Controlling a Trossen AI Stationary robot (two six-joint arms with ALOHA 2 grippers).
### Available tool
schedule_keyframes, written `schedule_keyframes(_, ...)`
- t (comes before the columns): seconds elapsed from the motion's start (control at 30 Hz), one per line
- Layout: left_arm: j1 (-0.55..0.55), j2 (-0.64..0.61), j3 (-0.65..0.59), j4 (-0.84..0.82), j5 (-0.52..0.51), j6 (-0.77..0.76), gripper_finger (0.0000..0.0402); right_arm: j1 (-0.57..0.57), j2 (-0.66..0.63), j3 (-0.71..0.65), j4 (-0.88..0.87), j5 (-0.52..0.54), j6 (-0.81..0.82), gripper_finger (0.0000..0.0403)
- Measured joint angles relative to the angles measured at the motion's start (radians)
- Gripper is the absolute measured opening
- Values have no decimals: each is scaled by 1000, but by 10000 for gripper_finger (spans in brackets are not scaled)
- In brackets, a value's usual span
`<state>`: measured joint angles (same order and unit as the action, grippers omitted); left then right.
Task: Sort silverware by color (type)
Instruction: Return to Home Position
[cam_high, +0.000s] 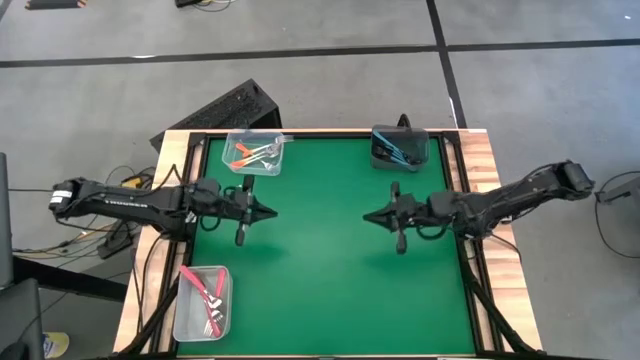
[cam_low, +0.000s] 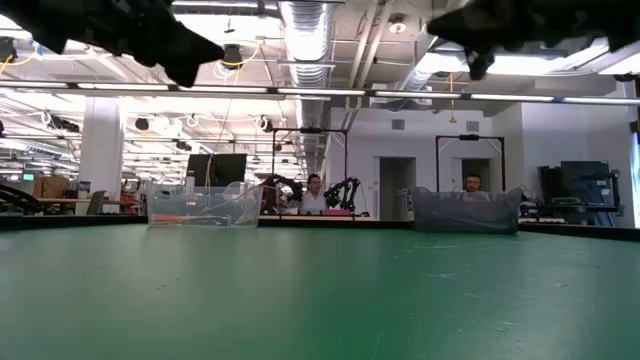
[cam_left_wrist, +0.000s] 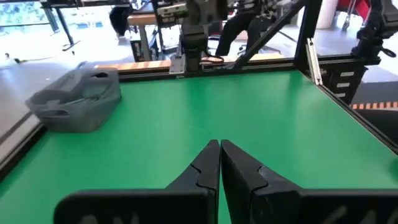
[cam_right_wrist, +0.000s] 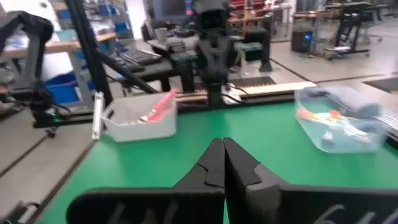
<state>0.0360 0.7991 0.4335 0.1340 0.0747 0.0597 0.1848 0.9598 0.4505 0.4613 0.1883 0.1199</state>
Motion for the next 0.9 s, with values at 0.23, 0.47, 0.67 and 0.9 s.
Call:
schedule_keyframes(0.23,0,-163,0,-51,-35,28,0,-11,-238,-61,-139,17,4,8)
schedule_keyframes(0.47,-6,-249,-52,-33,-36,15,0,17,-352,-104,-197,36,-13,21)
schedule_keyframes(0.67,-6,-294,-199,114,-86,-11,0,14,-381,-166,-174,73,12,20)
schedule_keyframes(0.9,-6,-404,-274,111,-110,-27,0,9,-395,-201,-173,74,0,21)
